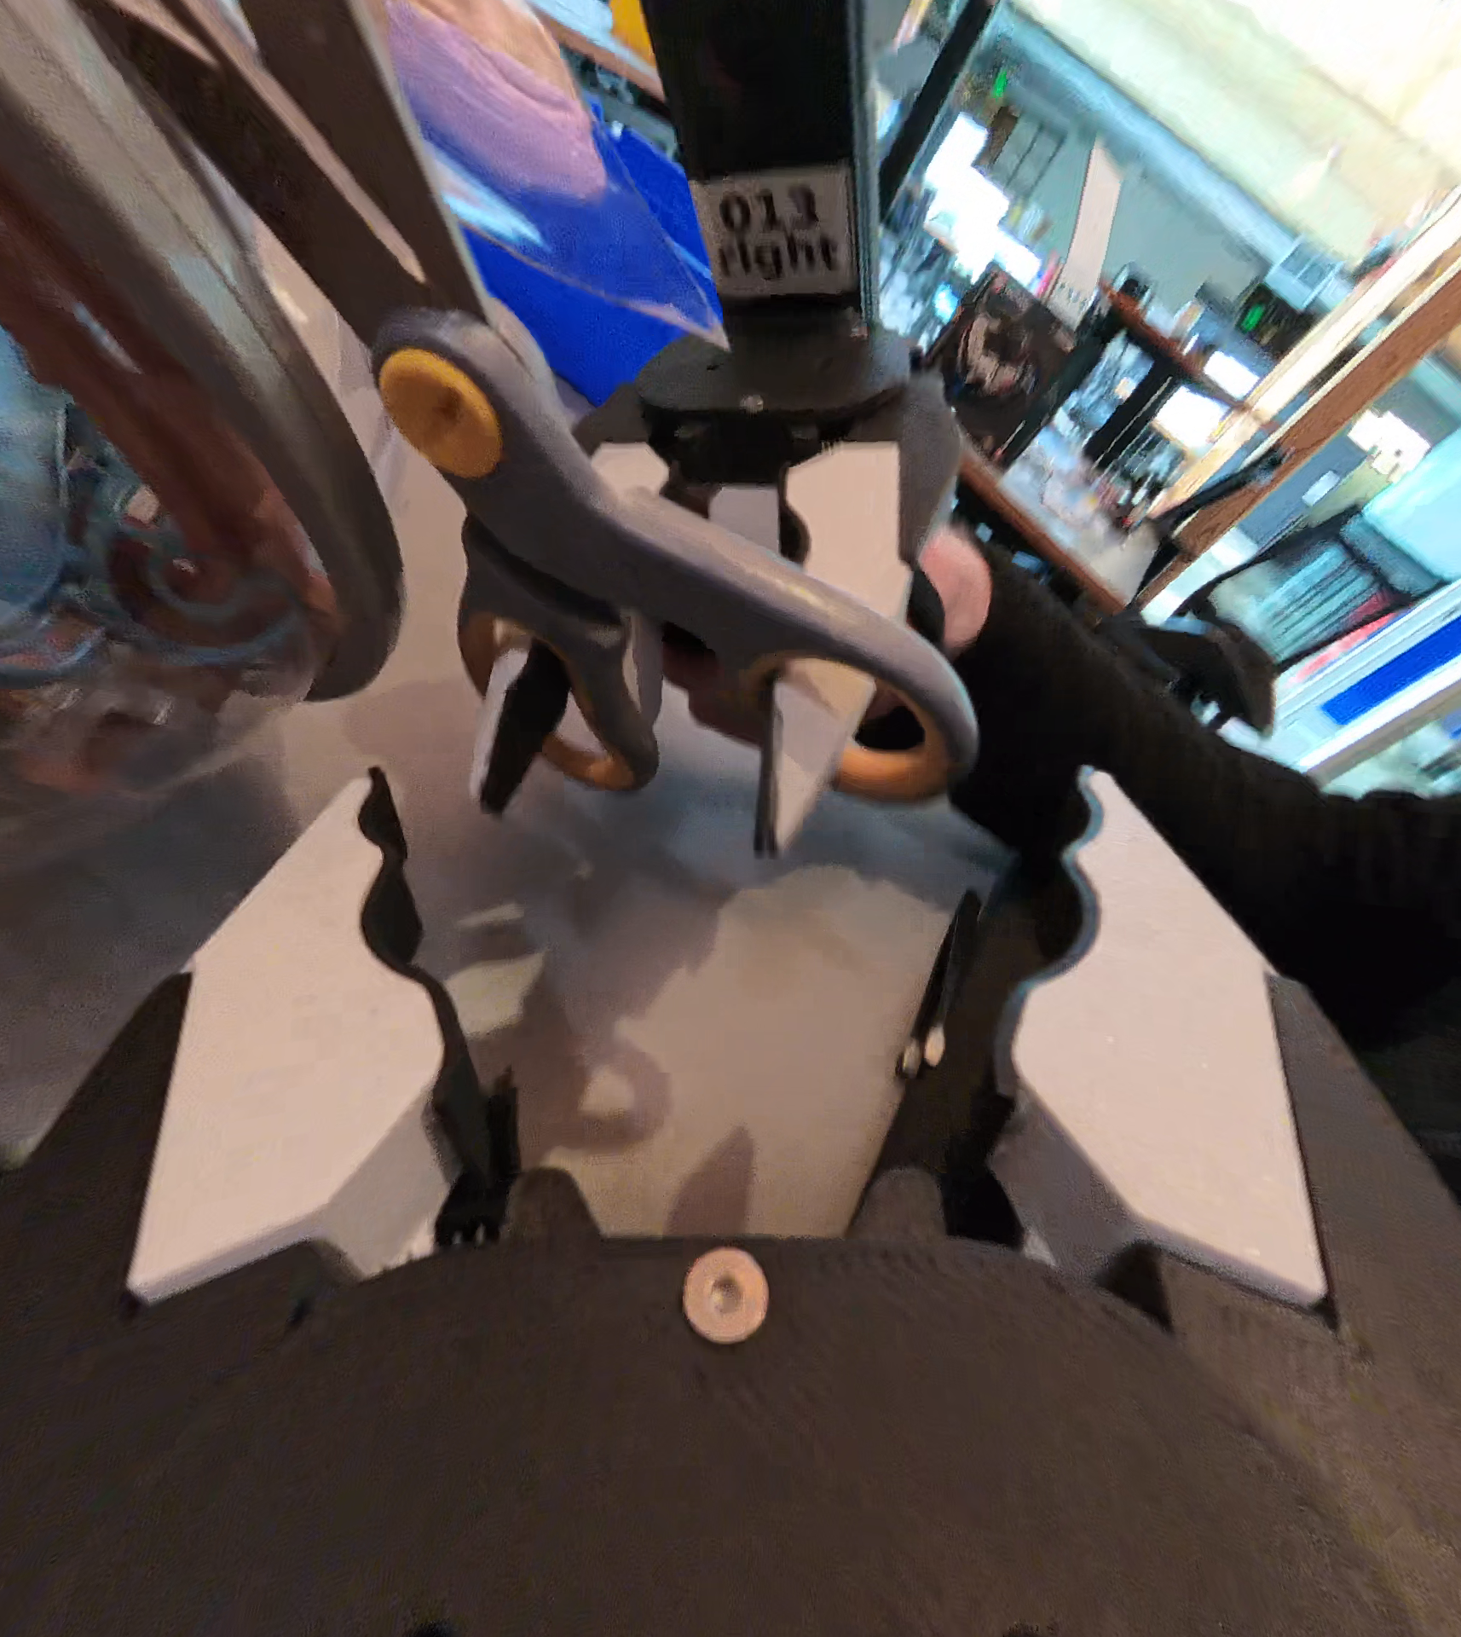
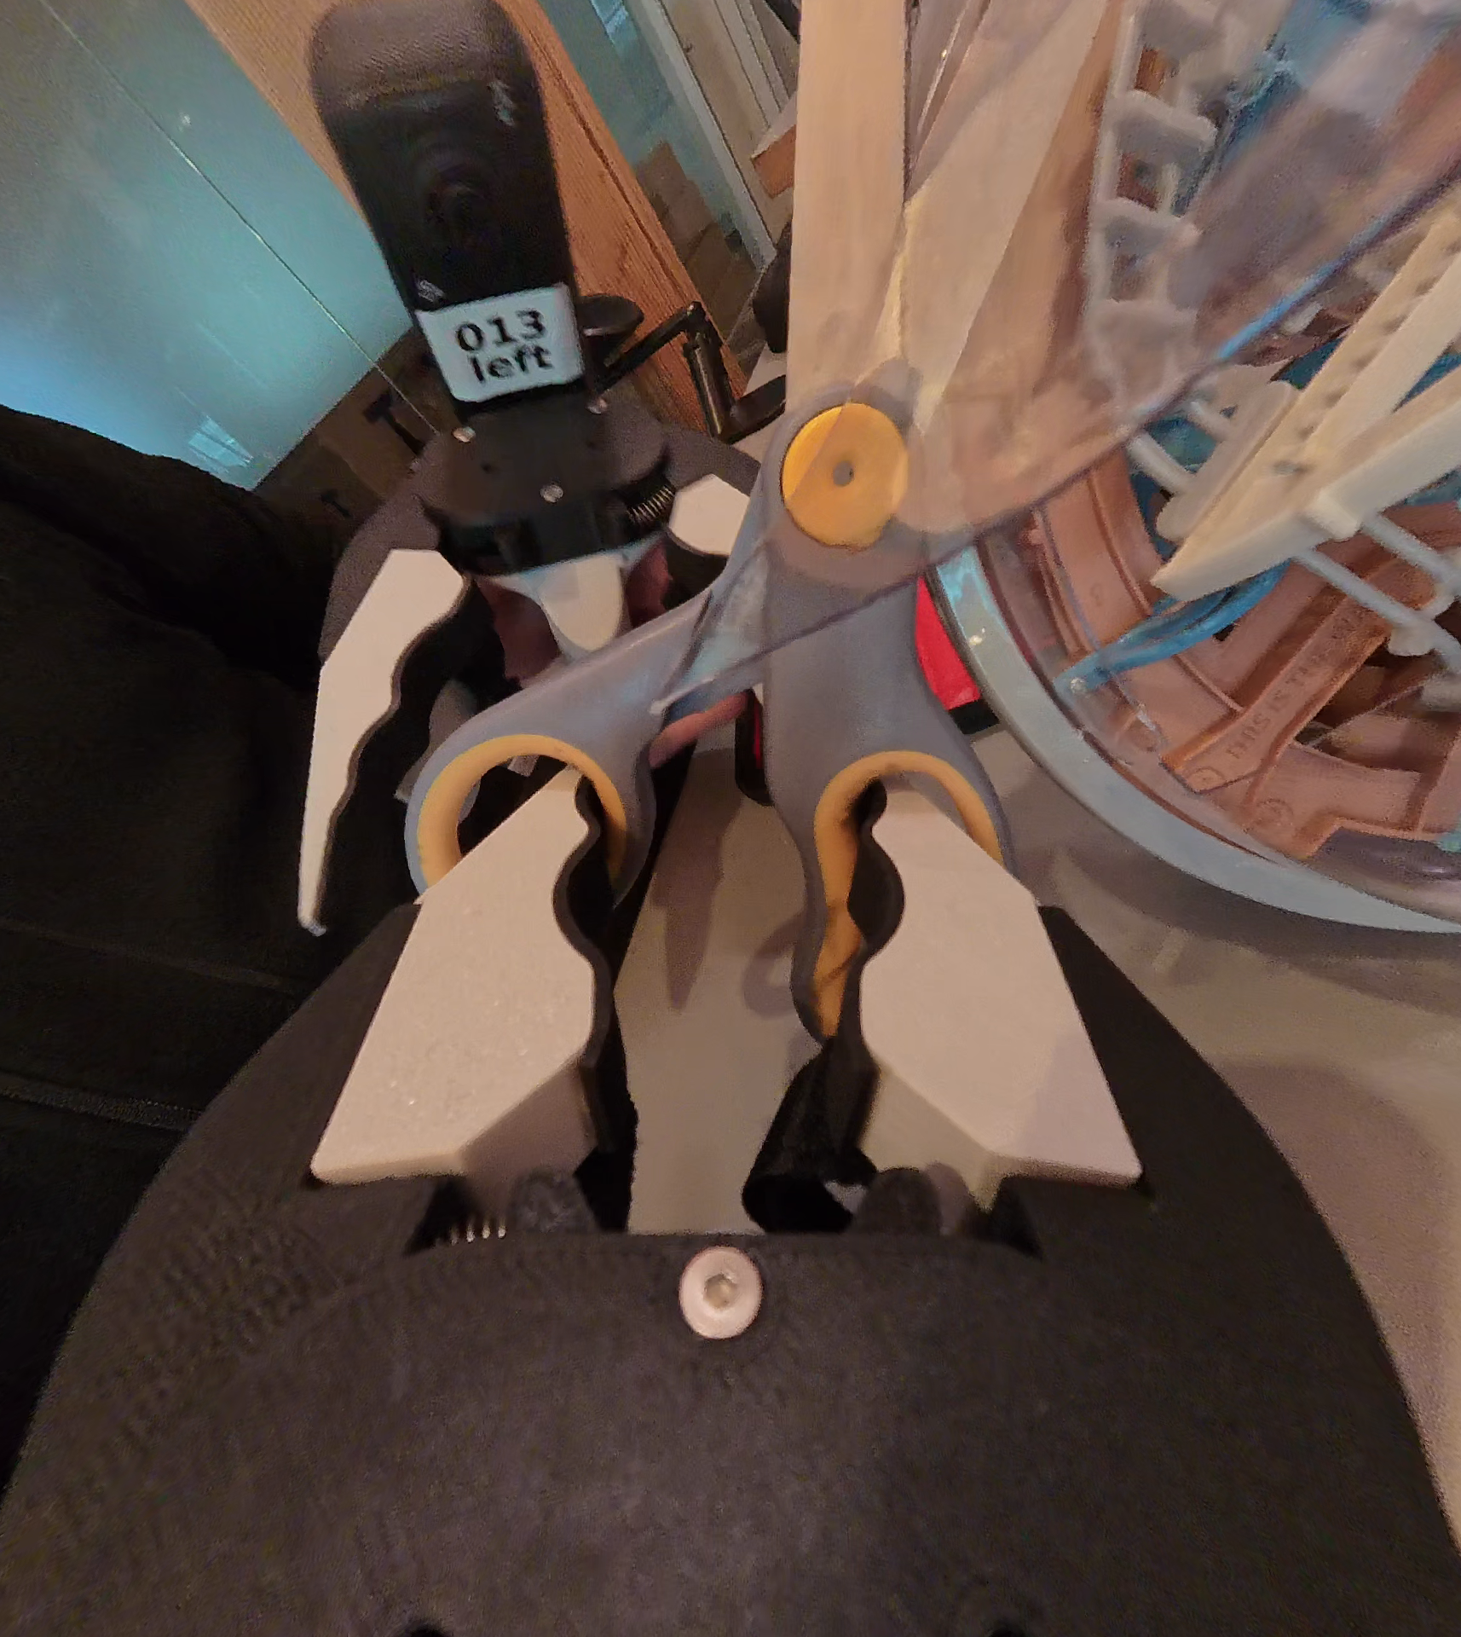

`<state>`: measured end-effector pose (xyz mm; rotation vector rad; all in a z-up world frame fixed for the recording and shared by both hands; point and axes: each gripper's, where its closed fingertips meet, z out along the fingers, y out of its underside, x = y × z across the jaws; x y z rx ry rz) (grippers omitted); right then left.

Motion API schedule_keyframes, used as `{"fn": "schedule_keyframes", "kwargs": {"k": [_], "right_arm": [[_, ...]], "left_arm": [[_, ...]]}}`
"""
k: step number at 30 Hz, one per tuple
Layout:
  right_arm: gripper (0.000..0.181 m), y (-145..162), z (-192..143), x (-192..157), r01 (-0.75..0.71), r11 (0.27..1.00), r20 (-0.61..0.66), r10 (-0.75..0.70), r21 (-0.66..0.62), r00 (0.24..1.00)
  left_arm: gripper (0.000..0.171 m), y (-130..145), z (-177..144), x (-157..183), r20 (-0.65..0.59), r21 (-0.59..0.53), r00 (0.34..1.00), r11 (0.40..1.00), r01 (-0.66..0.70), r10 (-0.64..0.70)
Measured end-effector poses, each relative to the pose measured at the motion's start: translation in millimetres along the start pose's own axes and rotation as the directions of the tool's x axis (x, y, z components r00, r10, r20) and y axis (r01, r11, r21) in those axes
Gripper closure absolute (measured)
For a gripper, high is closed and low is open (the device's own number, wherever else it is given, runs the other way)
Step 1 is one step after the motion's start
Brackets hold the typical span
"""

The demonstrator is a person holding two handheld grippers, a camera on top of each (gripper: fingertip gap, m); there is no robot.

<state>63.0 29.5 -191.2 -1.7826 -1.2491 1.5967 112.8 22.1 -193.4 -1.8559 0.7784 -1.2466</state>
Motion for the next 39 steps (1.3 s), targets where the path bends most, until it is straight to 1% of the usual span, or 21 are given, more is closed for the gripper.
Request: {"fn": "schedule_keyframes", "kwargs": {"k": [1,3,4,5,6,7,10,11,13,15,16,18,23,26,28,30,33,34,36,38,39], "right_arm": [[0.132,-0.7,0.7,0.0,-0.006,1.0,0.008,0.006,0.008,1.0],[0.132,-3.1,2.5,-0.5,-0.02,0.999,0.022,0.02,0.031,1.0],[0.132,-3.7,3.0,-0.6,-0.027,0.999,0.027,0.026,0.038,0.999],[0.132,-4.0,3.2,-0.2,-0.031,0.999,0.028,0.03,0.044,0.999],[0.132,-3.1,2.5,2.2,-0.03,0.999,0.017,0.029,0.041,0.999],[0.132,-3.0,-0.3,4.9,-0.031,0.999,0.007,0.031,0.044,0.999],[0.132,-9.4,-7.0,7.6,-0.048,0.995,0.016,0.047,0.091,0.999],[0.133,-10.2,-7.8,9.3,-0.045,0.995,0.013,0.044,0.093,0.999],[0.143,-12.4,-7.7,12.0,-0.024,0.996,-0.002,0.024,0.084,1.0],[0.149,-19.1,-8.1,13.5,-0.009,0.996,-0.02,0.01,0.083,1.0],[0.154,-21.6,-8.7,14.4,0.008,0.997,-0.036,-0.005,0.073,0.999],[0.159,-24.3,-10.0,13.9,0.032,0.997,-0.044,-0.029,0.07,0.999],[0.161,-32.3,-13.9,11.6,0.068,0.994,-0.069,-0.062,0.087,0.996],[0.161,-31.8,-14.1,12.7,0.057,0.993,-0.062,-0.051,0.099,0.997],[0.161,-26.2,-15.0,12.5,0.067,0.995,-0.088,-0.06,0.075,0.994],[0.16,-21.5,-16.0,14.1,0.049,0.997,-0.1,-0.043,0.063,0.994],[0.158,-13.3,-16.8,16.4,0.019,0.999,-0.106,-0.014,0.048,0.994],[0.157,-10.0,-16.5,18.4,0.007,0.999,-0.112,-0.003,0.038,0.994],[0.157,-3.4,-17.8,22.4,0.029,1.0,-0.152,-0.03,-0.008,0.988],[0.157,3.6,-22.9,29.2,0.039,0.997,-0.203,-0.051,-0.062,0.978],[0.156,7.1,-25.0,29.2,0.039,0.996,-0.203,-0.056,-0.084,0.977]], "left_arm": [[0.031,-6.2,10.4,-0.3,-0.036,0.028,0.998,0.999,0.042,-0.041],[0.028,-17.2,28.0,-2.1,-0.103,0.047,0.988,0.991,0.125,-0.119],[0.031,-24.1,34.2,3.1,-0.162,0.066,0.977,0.986,0.151,-0.139],[0.025,-25.1,42.6,4.0,-0.184,0.064,0.971,0.983,0.169,-0.155],[0.022,-27.0,48.9,0.0,-0.173,0.081,0.971,0.98,0.183,-0.167],[0.023,-33.2,51.4,-1.2,-0.18,0.12,0.97,0.975,0.187,-0.163],[0.026,-45.3,53.9,-4.3,-0.191,0.18,0.969,0.964,0.193,-0.158],[0.031,-46.5,54.2,-6.0,-0.195,0.191,0.968,0.962,0.194,-0.156],[0.042,-49.5,52.4,-7.6,-0.216,0.198,0.959,0.954,0.226,-0.182],[0.052,-56.6,49.5,-8.8,-0.241,0.217,0.952,0.946,0.242,-0.188],[0.056,-60.3,48.6,-9.4,-0.246,0.243,0.95,0.936,0.253,-0.193],[0.06,-63.1,48.3,-8.5,-0.237,0.256,0.956,0.938,0.234,-0.173],[0.063,-71.3,47.4,-4.9,-0.242,0.274,0.961,0.942,0.196,-0.13],[0.063,-70.5,48.7,-7.1,-0.233,0.268,0.962,0.942,0.202,-0.14],[0.062,-63.5,51.4,-3.5,-0.251,0.234,0.959,0.954,0.188,-0.128],[0.061,-60.9,54.0,-4.0,-0.255,0.211,0.954,0.954,0.212,-0.156],[0.065,-51.8,55.2,-6.7,-0.208,0.159,0.97,0.974,0.162,-0.127],[0.061,-48.6,55.4,-8.2,-0.176,0.146,0.978,0.98,0.137,-0.11],[0.054,-42.9,49.8,-6.5,-0.126,0.112,0.99,0.991,0.077,-0.063],[0.057,-41.9,32.4,-6.9,-0.026,0.09,0.997,0.994,-0.068,0.071],[0.056,-50.2,17.9,-13.2,0.05,0.103,0.989,0.985,-0.14,0.136]]}}
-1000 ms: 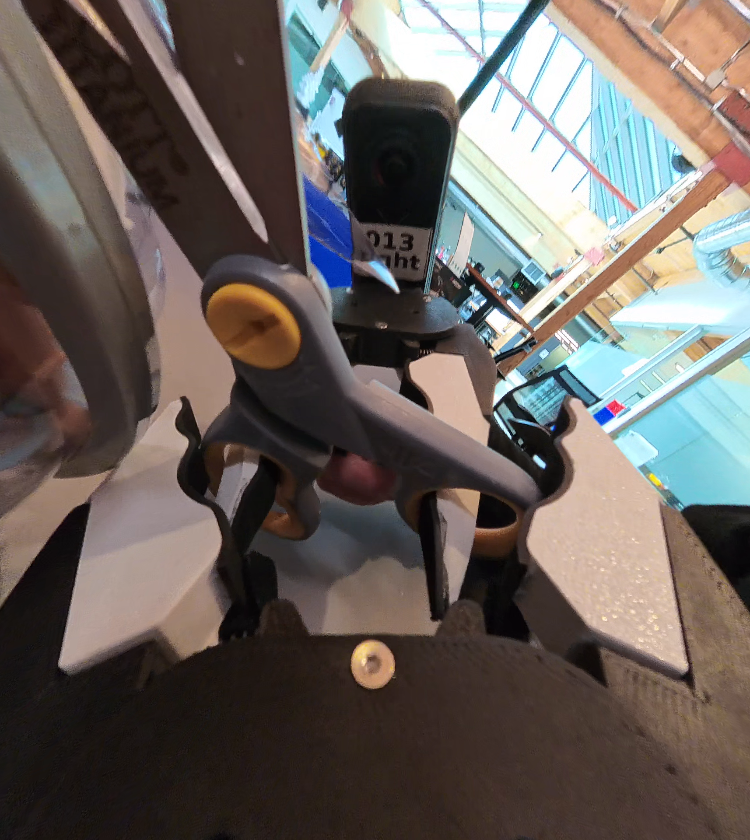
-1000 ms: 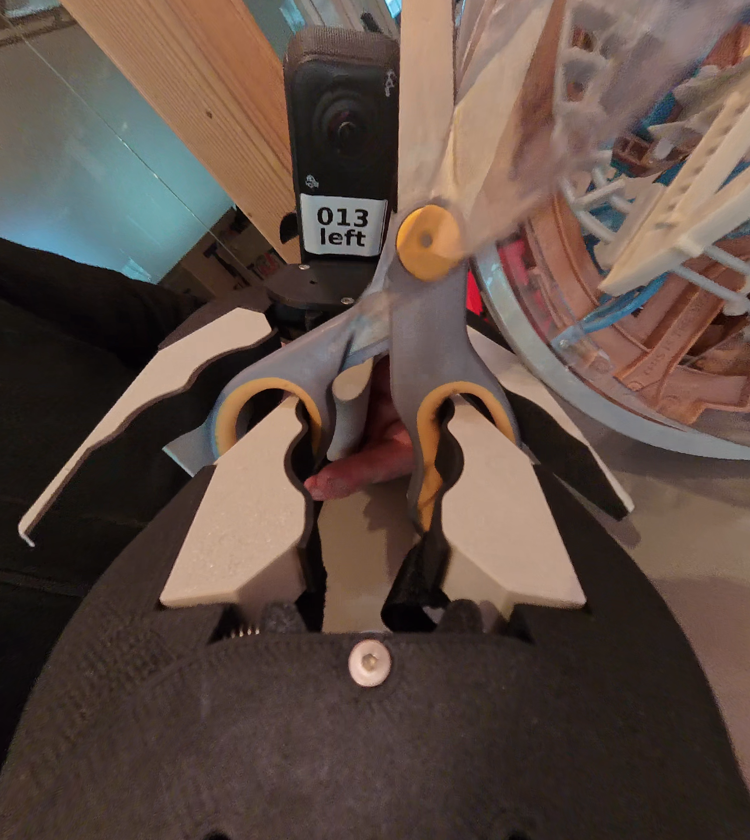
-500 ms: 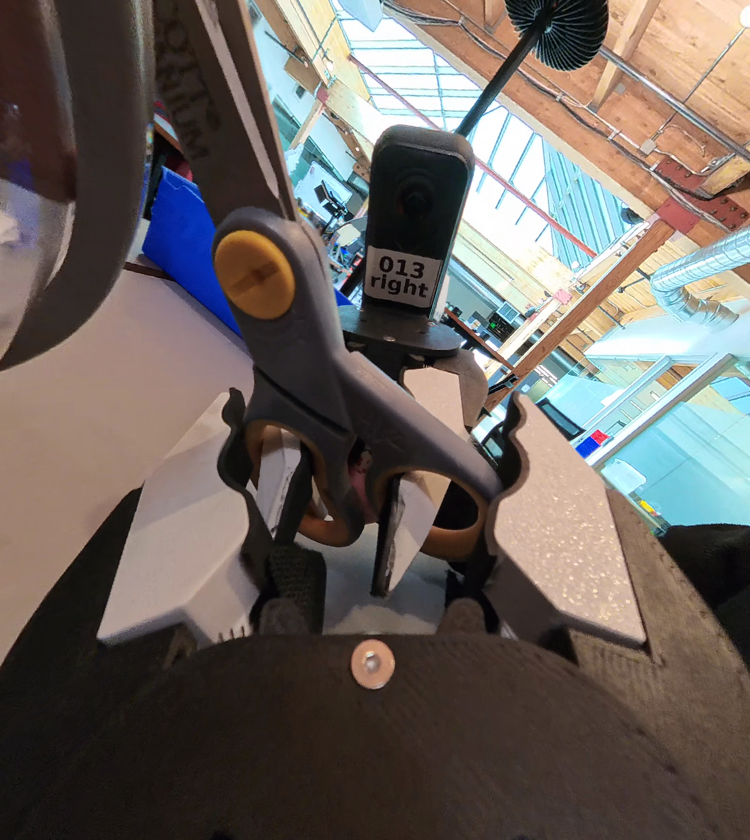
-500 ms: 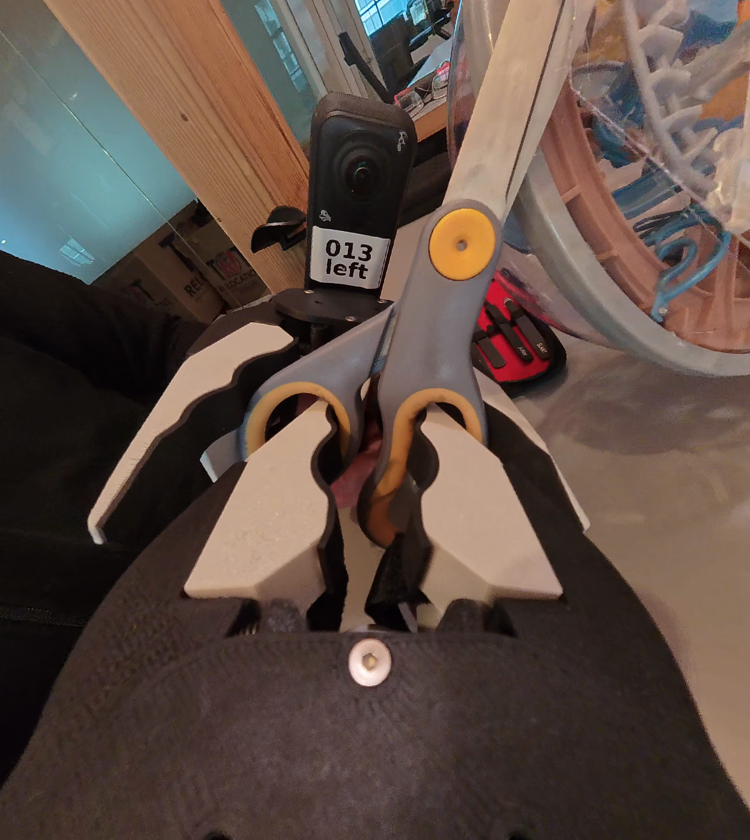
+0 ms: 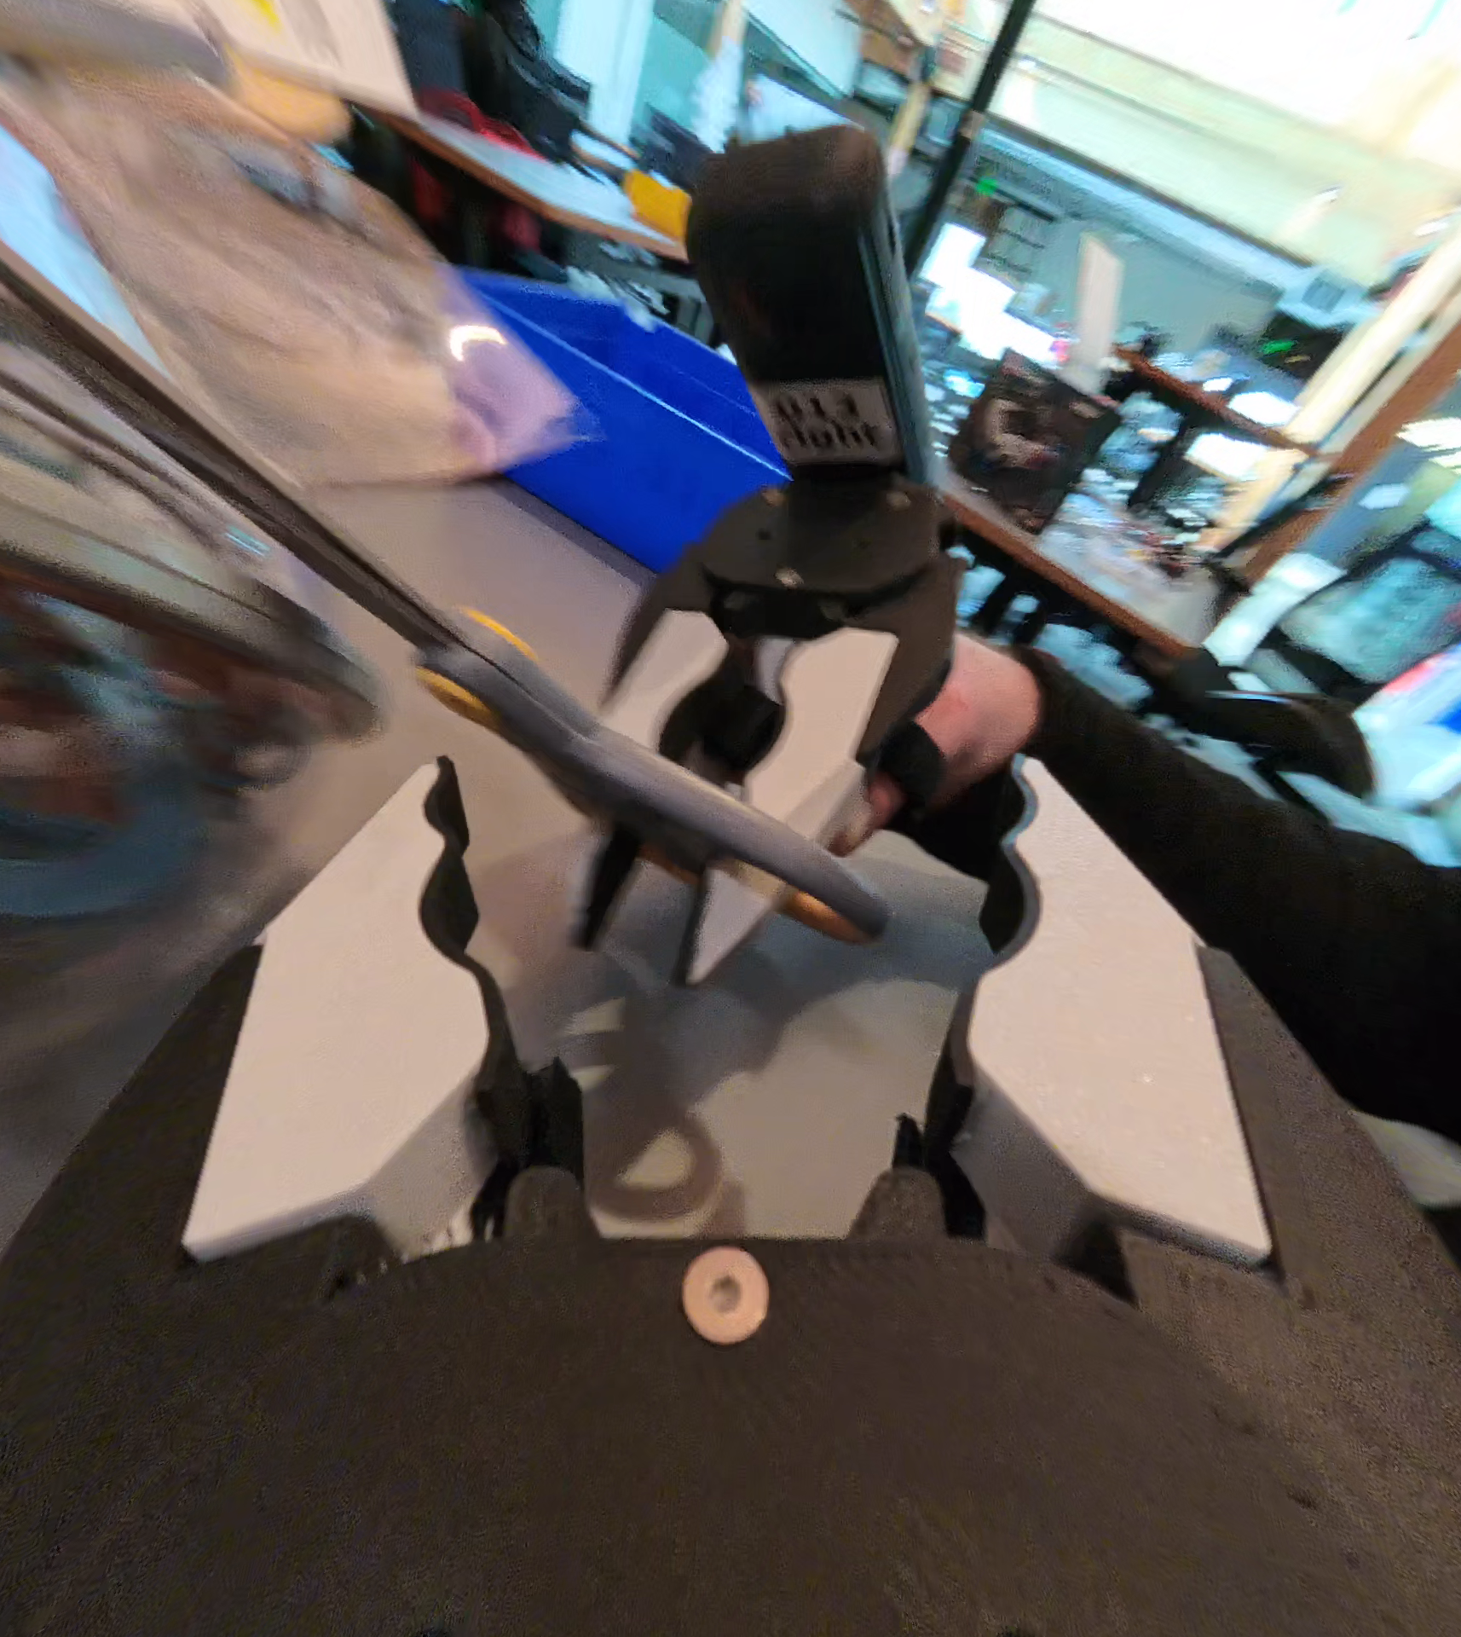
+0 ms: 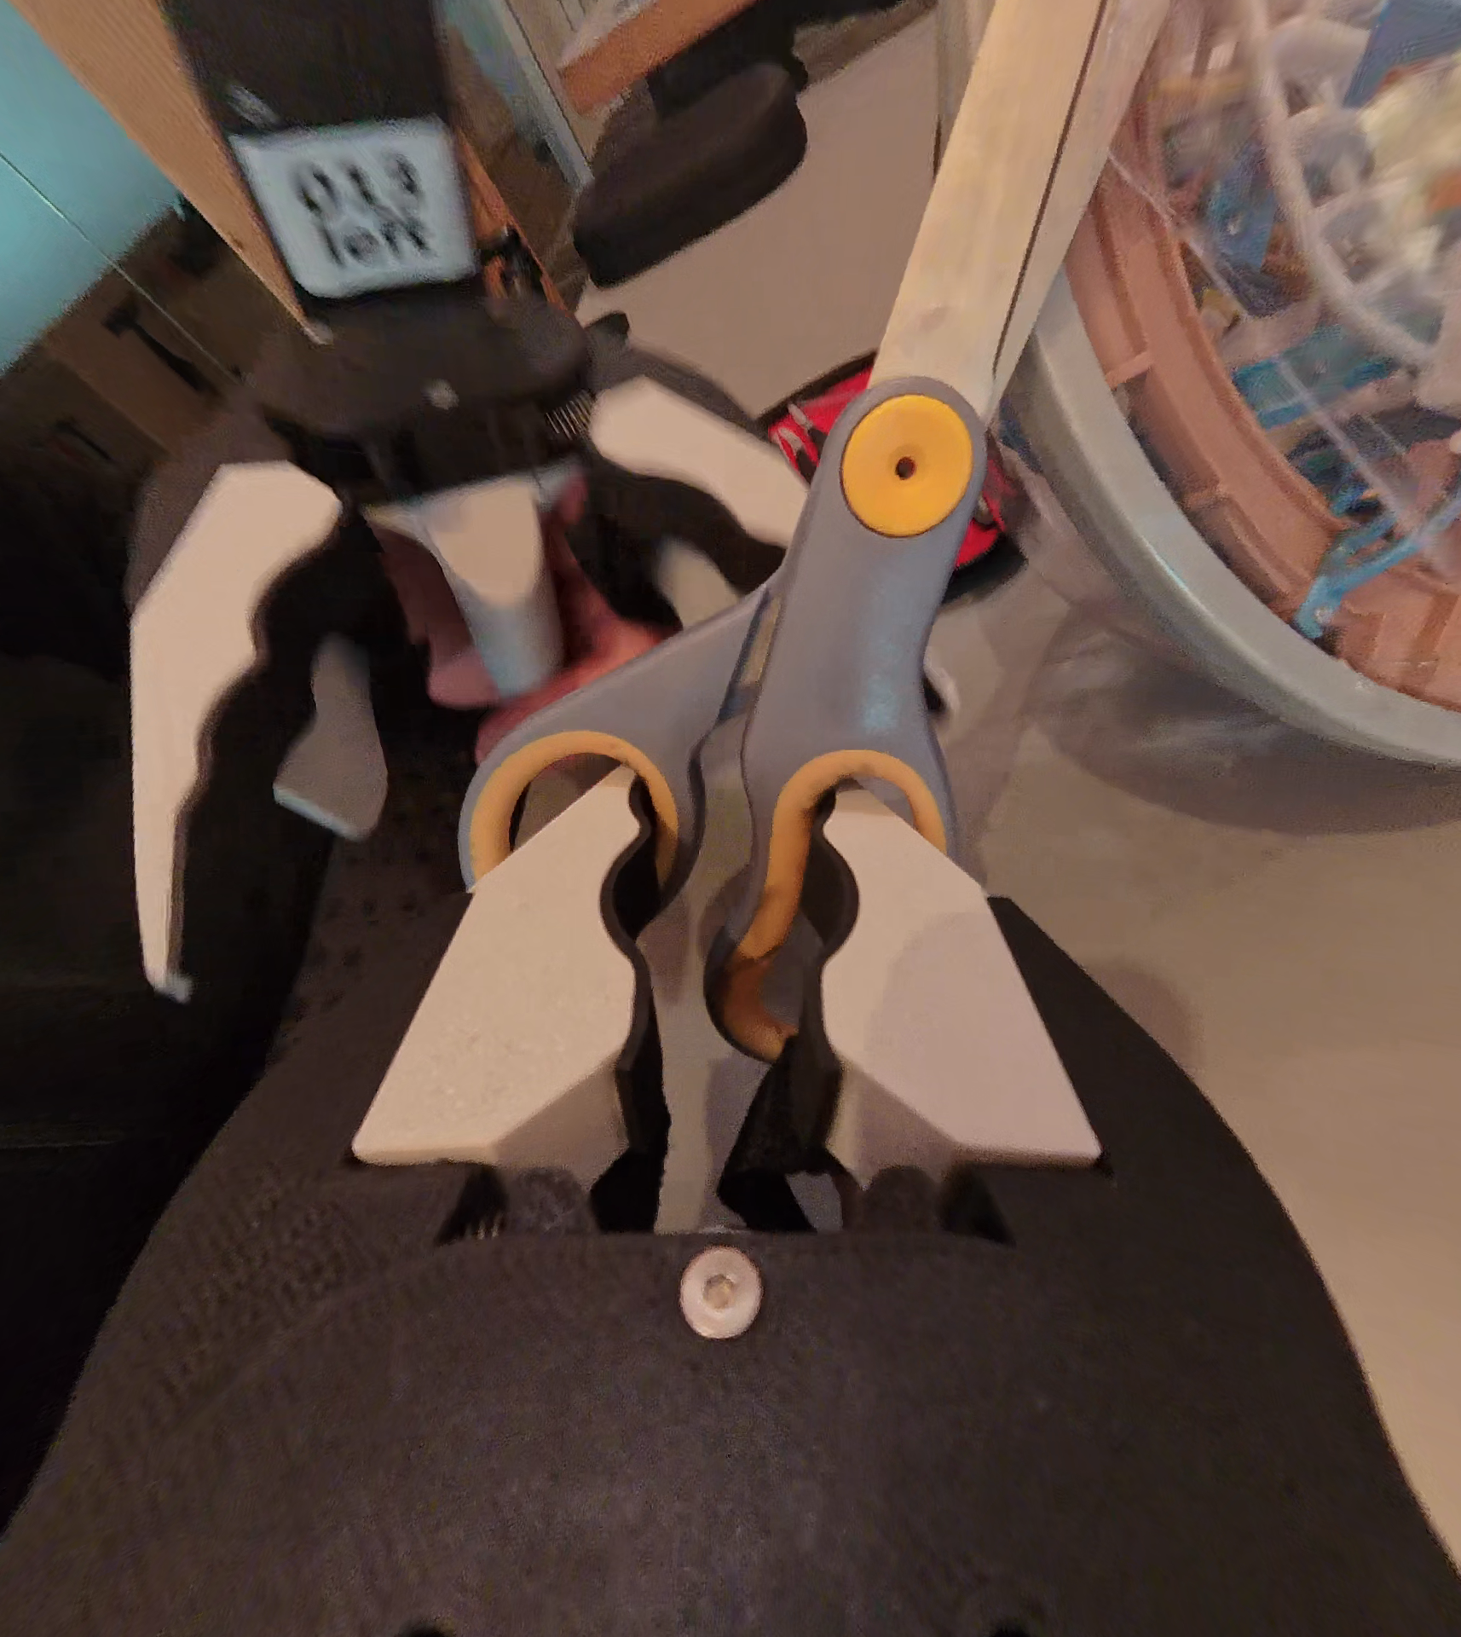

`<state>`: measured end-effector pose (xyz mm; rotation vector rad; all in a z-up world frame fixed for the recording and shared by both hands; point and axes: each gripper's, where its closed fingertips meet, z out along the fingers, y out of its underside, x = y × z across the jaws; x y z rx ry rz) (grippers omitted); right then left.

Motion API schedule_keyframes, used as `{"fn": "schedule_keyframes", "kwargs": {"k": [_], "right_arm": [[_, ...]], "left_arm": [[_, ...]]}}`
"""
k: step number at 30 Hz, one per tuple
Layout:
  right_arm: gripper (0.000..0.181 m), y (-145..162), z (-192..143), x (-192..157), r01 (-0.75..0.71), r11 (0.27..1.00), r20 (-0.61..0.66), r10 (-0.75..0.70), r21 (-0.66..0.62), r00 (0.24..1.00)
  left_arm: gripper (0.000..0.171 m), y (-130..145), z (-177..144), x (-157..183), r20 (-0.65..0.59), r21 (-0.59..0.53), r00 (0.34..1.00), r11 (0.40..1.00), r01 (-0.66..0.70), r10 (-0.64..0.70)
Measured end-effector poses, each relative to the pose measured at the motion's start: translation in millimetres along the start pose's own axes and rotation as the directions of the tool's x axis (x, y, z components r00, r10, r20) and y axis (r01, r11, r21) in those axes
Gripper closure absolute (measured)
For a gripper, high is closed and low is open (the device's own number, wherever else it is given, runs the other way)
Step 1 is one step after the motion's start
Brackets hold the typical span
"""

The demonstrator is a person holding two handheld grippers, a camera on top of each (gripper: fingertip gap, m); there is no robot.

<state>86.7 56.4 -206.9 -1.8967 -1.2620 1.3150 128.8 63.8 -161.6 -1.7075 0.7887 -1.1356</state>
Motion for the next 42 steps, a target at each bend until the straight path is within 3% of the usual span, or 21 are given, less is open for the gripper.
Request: {"fn": "schedule_keyframes", "kwargs": {"k": [3,5,6,8,10,12,14,21,24,28,30,33,36,38,39,40,42], "right_arm": [[0.156,10.9,-3.4,0.3,0.01,0.998,-0.005,-0.01,-0.061,1.0],[0.156,14.9,-7.9,-0.1,0.017,0.997,-0.003,-0.017,-0.08,1.0],[0.156,18.9,-10.1,-0.3,0.026,0.995,0.001,-0.026,-0.097,1.0],[0.156,29.6,-13.1,-1.3,0.068,0.987,0.002,-0.069,-0.148,0.998],[0.156,38.7,-13.9,-7.0,0.095,0.98,0.037,-0.09,-0.178,0.995],[0.156,46.5,-14.3,-11.0,0.119,0.971,0.064,-0.108,-0.206,0.992],[0.156,55.2,-16.8,-10.4,0.144,0.959,0.067,-0.132,-0.243,0.989],[0.156,90.6,-39.0,26.4,0.103,0.904,-0.144,-0.178,-0.416,0.973],[0.156,94.5,-53.6,39.5,0.096,0.882,-0.246,-0.232,-0.462,0.941],[0.156,106.4,-66.9,50.9,0.105,0.86,-0.306,-0.288,-0.499,0.908],[0.157,107.8,-68.9,51.5,0.123,0.852,-0.309,-0.314,-0.509,0.898],[0.156,107.4,-70.3,52.4,0.141,0.827,-0.319,-0.359,-0.545,0.877],[0.156,106.9,-70.6,52.3,0.158,0.81,-0.318,-0.391,-0.565,0.864],[0.156,106.7,-71.9,53.4,0.158,0.8,-0.327,-0.405,-0.578,0.854],[0.156,106.4,-72.3,54.0,0.154,0.798,-0.333,-0.407,-0.583,0.85],[0.156,106.3,-72.6,54.4,0.148,0.798,-0.338,-0.405,-0.584,0.85],[0.156,106.6,-72.5,53.7,0.149,0.8,-0.337,-0.403,-0.581,0.851]], "left_arm": [[0.06,-57.7,-50.1,-41.4,0.198,0.074,0.965,0.98,-0.187,0.169],[0.05,-91.0,-78.4,-89.4,0.373,-0.003,0.867,0.934,-0.356,0.332],[0.048,-105.6,-86.5,-106.2,0.394,-0.002,0.849,0.924,-0.383,0.353],[0.04,-121.0,-81.5,-124.1,0.323,-0.007,0.888,0.939,-0.345,0.328],[0.035,-113.5,-60.4,-139.7,0.224,-0.104,0.923,0.949,-0.297,0.313],[0.041,-108.0,-39.8,-137.5,0.088,-0.108,0.971,0.971,-0.212,0.222],[0.039,-90.0,-23.7,-132.1,-0.02,-0.208,0.982,0.96,-0.188,0.188],[0.034,-72.7,20.2,-123.9,-0.059,-0.307,0.948,0.898,-0.314,0.312],[0.056,-83.3,23.1,-121.8,-0.077,-0.31,0.927,0.875,-0.373,0.368],[0.047,-130.7,20.8,-130.5,-0.085,-0.198,0.922,0.9,-0.388,0.379],[0.032,-136.5,29.1,-138.1,-0.116,-0.232,0.911,0.881,-0.411,0.395],[0.025,-135.9,46.8,-133.1,-0.225,-0.305,0.865,0.811,-0.5,0.449],[0.018,-109.9,57.9,-135.5,-0.354,-0.493,0.849,0.694,-0.525,0.392],[0.014,-83.0,58.2,-130.8,-0.432,-0.599,0.871,0.647,-0.471,0.233],[0.013,-72.5,59.3,-126.9,-0.458,-0.624,0.872,0.637,-0.452,0.171],[0.013,-74.5,66.5,-122.8,-0.465,-0.584,0.868,0.677,-0.448,0.173],[0.012,-72.1,68.7,-116.0,-0.477,-0.573,0.863,0.685,-0.449,0.167]]}}
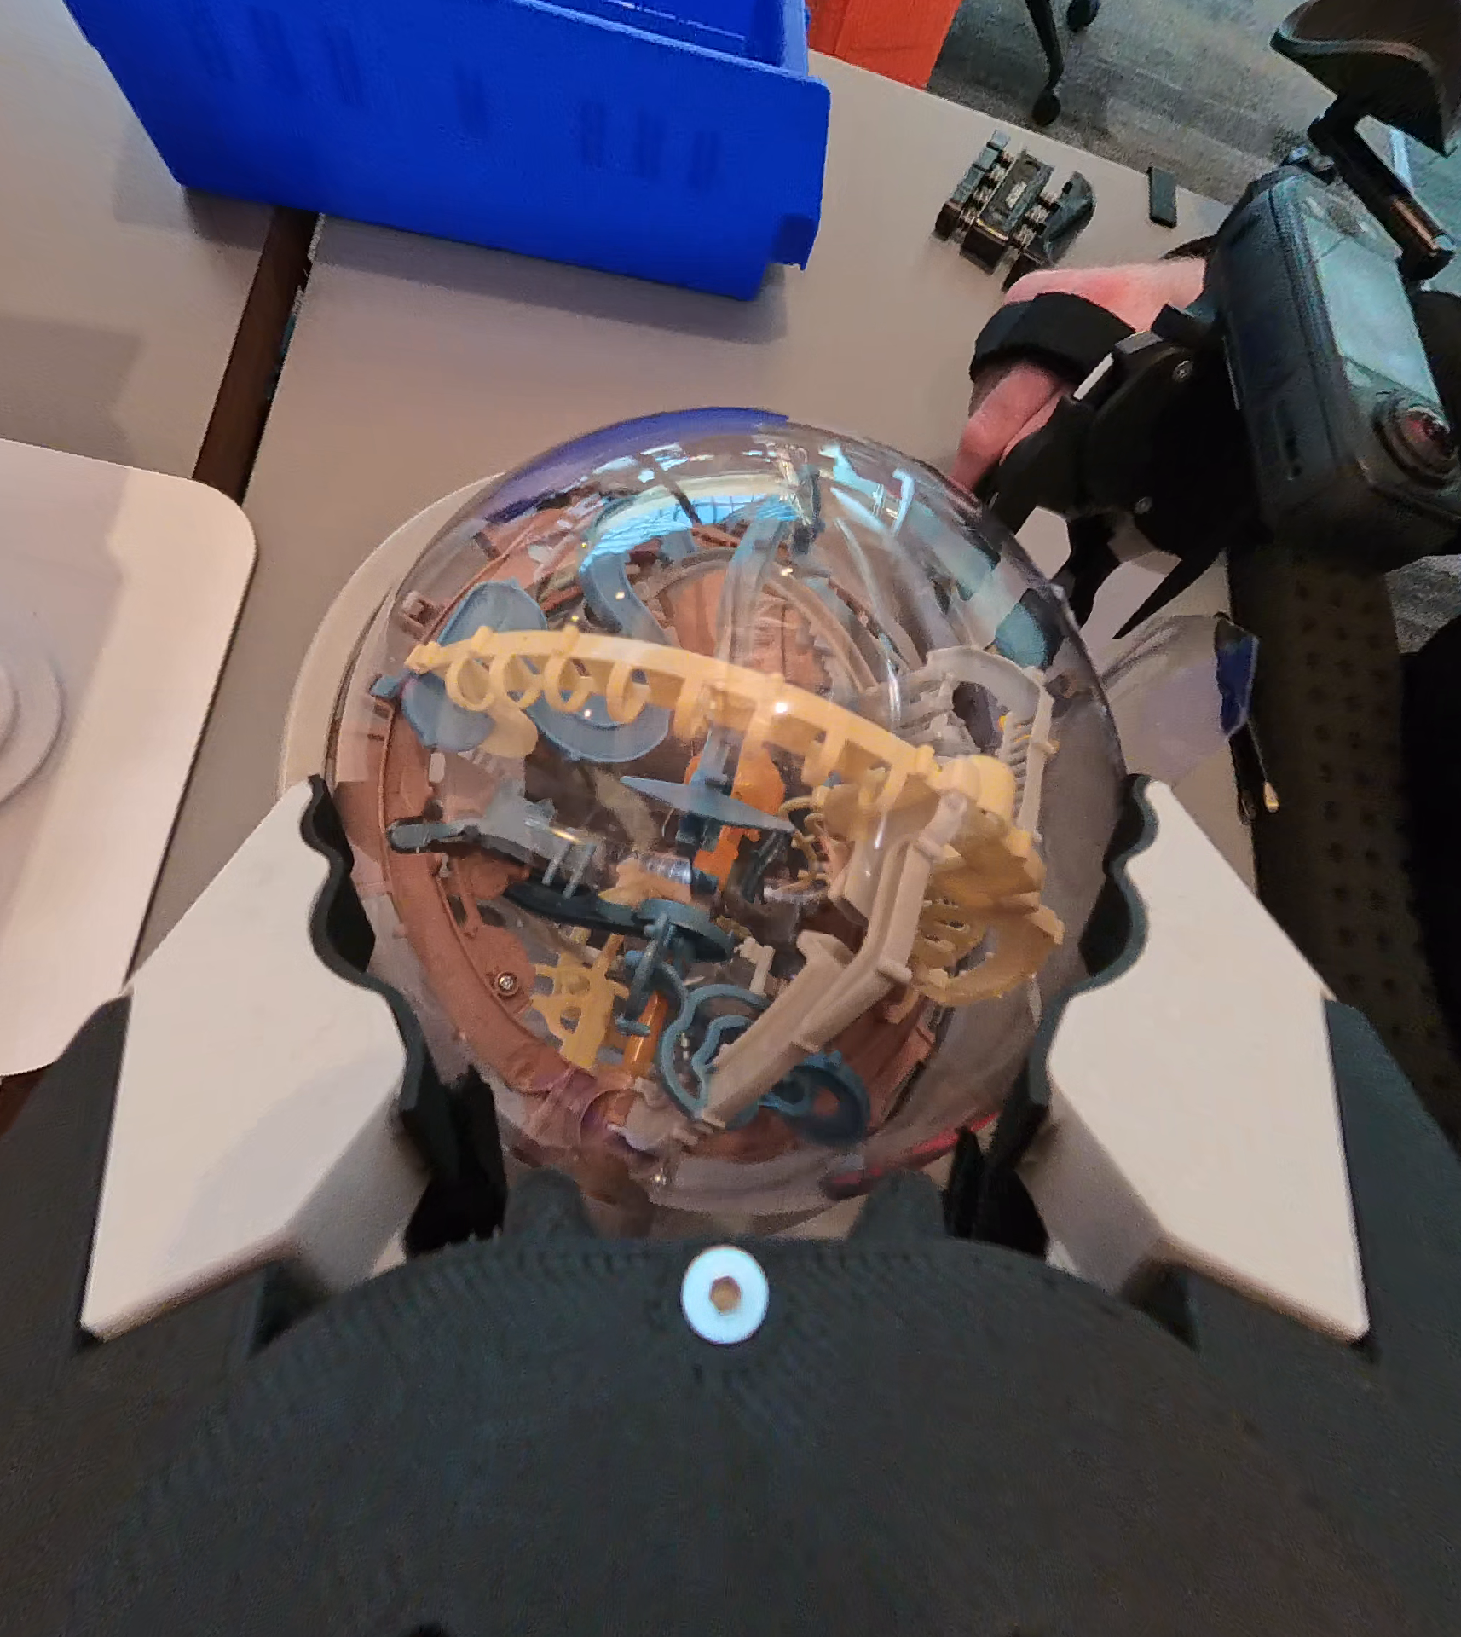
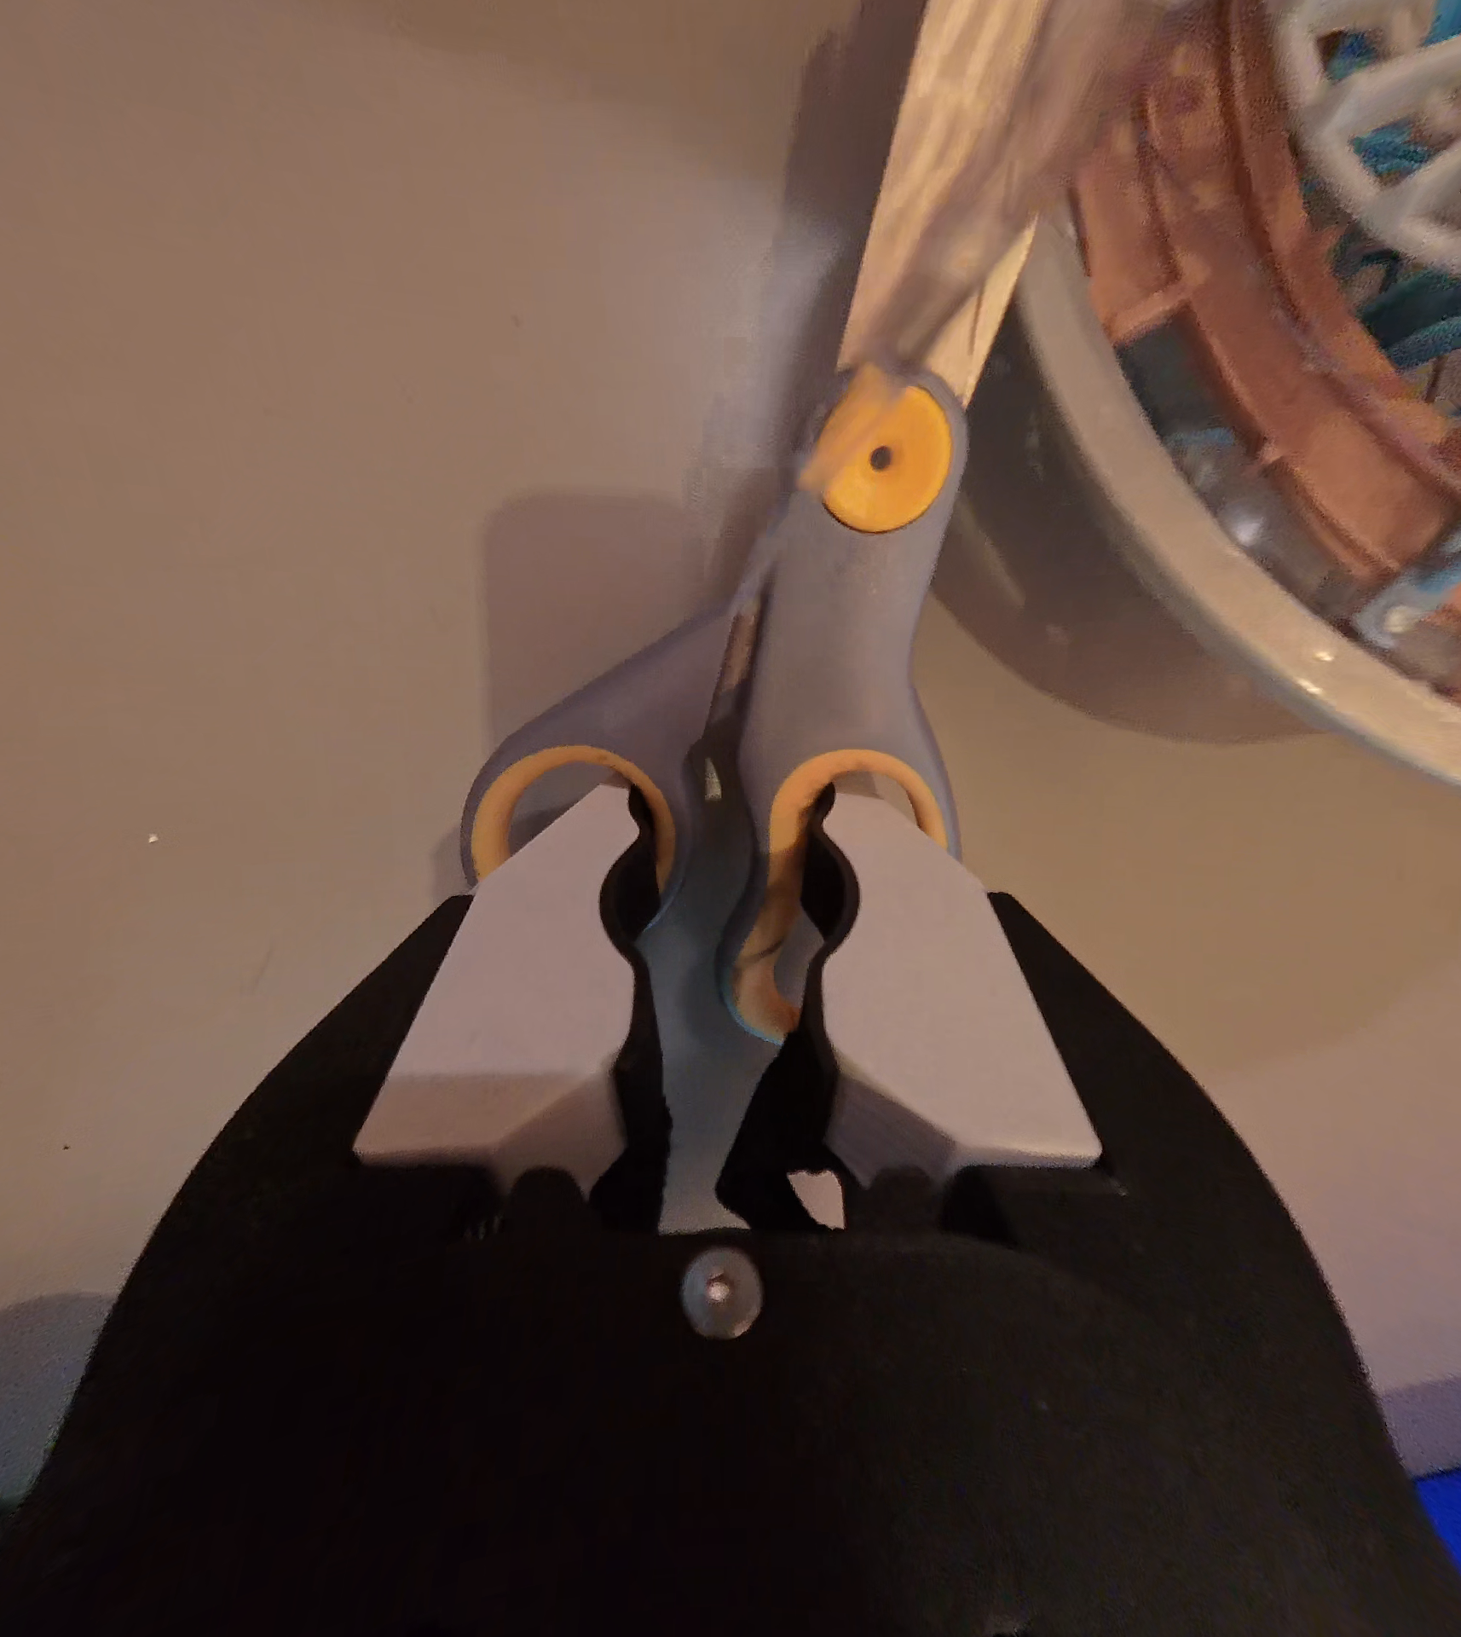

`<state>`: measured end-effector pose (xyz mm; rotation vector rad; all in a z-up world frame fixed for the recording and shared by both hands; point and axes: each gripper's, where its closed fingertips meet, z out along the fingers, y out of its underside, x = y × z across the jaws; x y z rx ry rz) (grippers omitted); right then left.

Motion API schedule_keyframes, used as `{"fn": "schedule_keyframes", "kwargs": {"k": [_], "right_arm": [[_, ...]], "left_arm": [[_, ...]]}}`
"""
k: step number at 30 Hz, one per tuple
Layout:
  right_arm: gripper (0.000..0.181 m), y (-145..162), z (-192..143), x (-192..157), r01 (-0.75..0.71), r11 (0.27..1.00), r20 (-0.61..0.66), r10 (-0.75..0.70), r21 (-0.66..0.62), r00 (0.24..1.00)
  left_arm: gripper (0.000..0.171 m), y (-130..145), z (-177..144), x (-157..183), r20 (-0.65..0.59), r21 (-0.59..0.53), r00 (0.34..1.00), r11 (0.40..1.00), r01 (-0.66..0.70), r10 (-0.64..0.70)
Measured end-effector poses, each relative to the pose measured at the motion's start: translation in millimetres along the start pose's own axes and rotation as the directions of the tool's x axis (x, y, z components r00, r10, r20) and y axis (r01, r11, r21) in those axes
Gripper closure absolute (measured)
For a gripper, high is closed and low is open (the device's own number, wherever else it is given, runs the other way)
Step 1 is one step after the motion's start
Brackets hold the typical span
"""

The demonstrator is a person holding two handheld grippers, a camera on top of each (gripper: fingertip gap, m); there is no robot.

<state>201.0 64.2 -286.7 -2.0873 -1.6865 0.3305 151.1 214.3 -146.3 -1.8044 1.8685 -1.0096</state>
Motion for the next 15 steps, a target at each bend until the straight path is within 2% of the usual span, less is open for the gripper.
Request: {"fn": "schedule_keyframes", "kwargs": {"k": [7,10,15], "right_arm": [[0.155,1.7,-1.2,-4.1,-0.095,0.994,0.028,0.094,0.051,0.995],[0.155,2.1,-1.5,-4.0,-0.127,0.991,0.007,0.127,0.05,0.992],[0.155,-1.6,-0.3,-12.5,-0.187,0.979,0.007,0.187,0.079,0.982]], "left_arm": [[0.012,3.4,-4.4,1.0,0.095,0.1,0.99,0.99,0.097,-0.106],[0.013,7.8,-8.9,-0.4,0.15,0.198,0.968,0.966,0.169,-0.2],[0.013,15.8,-16.4,3.3,0.196,0.288,0.933,0.927,0.24,-0.303]]}}
